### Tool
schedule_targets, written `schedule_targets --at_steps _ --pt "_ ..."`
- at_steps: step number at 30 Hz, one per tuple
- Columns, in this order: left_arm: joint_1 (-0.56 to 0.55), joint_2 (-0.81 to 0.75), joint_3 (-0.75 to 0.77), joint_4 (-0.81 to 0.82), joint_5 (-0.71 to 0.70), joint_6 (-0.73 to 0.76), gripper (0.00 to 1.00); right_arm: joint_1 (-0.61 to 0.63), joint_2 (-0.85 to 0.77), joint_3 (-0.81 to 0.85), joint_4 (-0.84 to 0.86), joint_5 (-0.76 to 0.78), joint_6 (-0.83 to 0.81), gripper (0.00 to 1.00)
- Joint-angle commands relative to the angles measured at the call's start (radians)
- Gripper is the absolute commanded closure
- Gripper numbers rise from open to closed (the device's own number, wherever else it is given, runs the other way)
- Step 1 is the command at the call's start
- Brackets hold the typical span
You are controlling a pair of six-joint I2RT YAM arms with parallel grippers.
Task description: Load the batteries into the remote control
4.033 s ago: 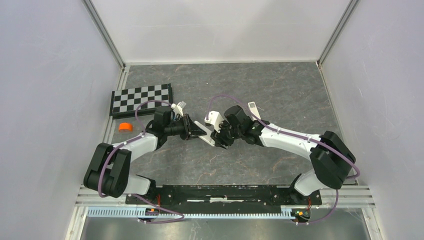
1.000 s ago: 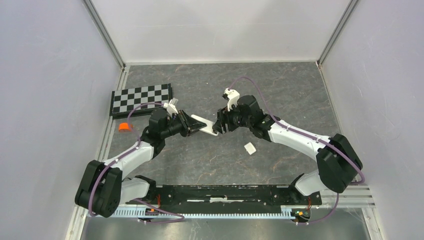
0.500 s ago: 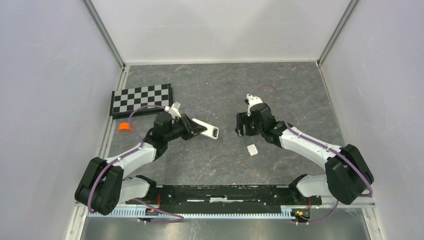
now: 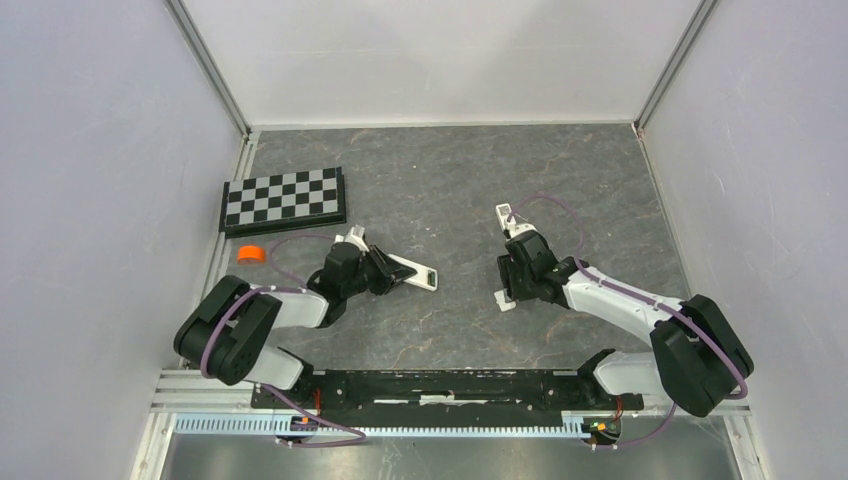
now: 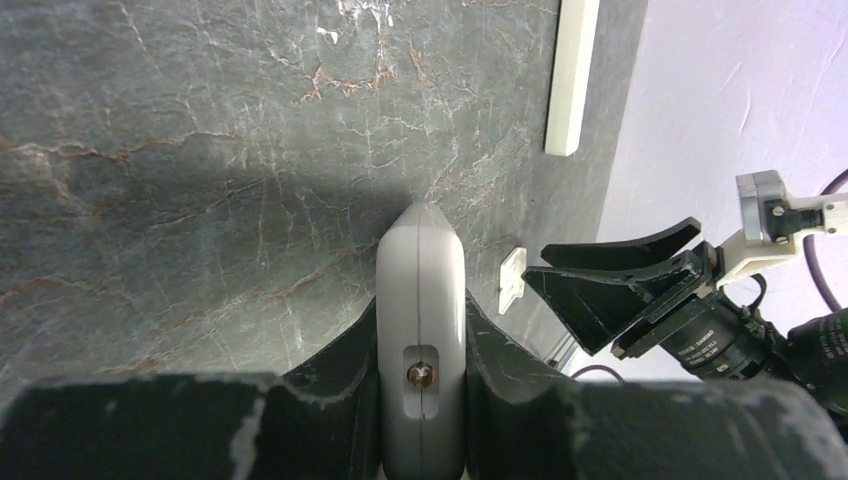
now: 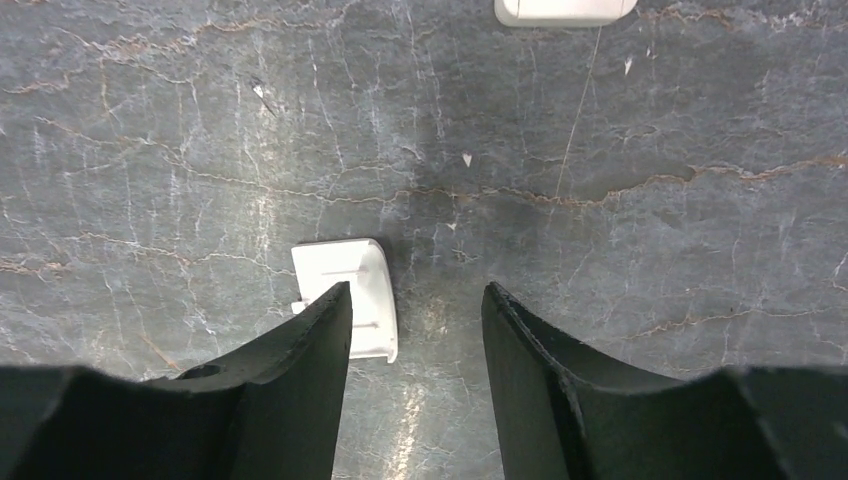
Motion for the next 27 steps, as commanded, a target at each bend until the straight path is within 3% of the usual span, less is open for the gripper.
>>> schedule_targets --at_steps 1,7,13,17,27 --pt "-0.004 0.013 -0.039 0.11 -0.064 -0.058 0.81 -0.007 0.001 -0.01 -0.009 0.019 -0.013 0.46" --pt "-0.003 -0.056 -0.1 0.035 -0.117 -0.056 0.63 -0.012 0.032 -0.006 0.015 -0.005 -0.039 0.55" --pt "-0.003 -0.195 -0.089 -0.191 -0.192 -0.039 0.32 -0.017 0.063 0.005 0.032 -0.06 -0.043 0.64" --pt "-0.003 -0.256 -0.058 -0.33 -0.24 -0.021 0.19 -0.018 0.071 -0.001 0.038 -0.087 -0.038 0.66" --pt "0.026 -0.402 0.027 -0.654 -0.387 0.042 0.08 -0.031 0.066 -0.036 0.052 -0.124 -0.012 0.8"
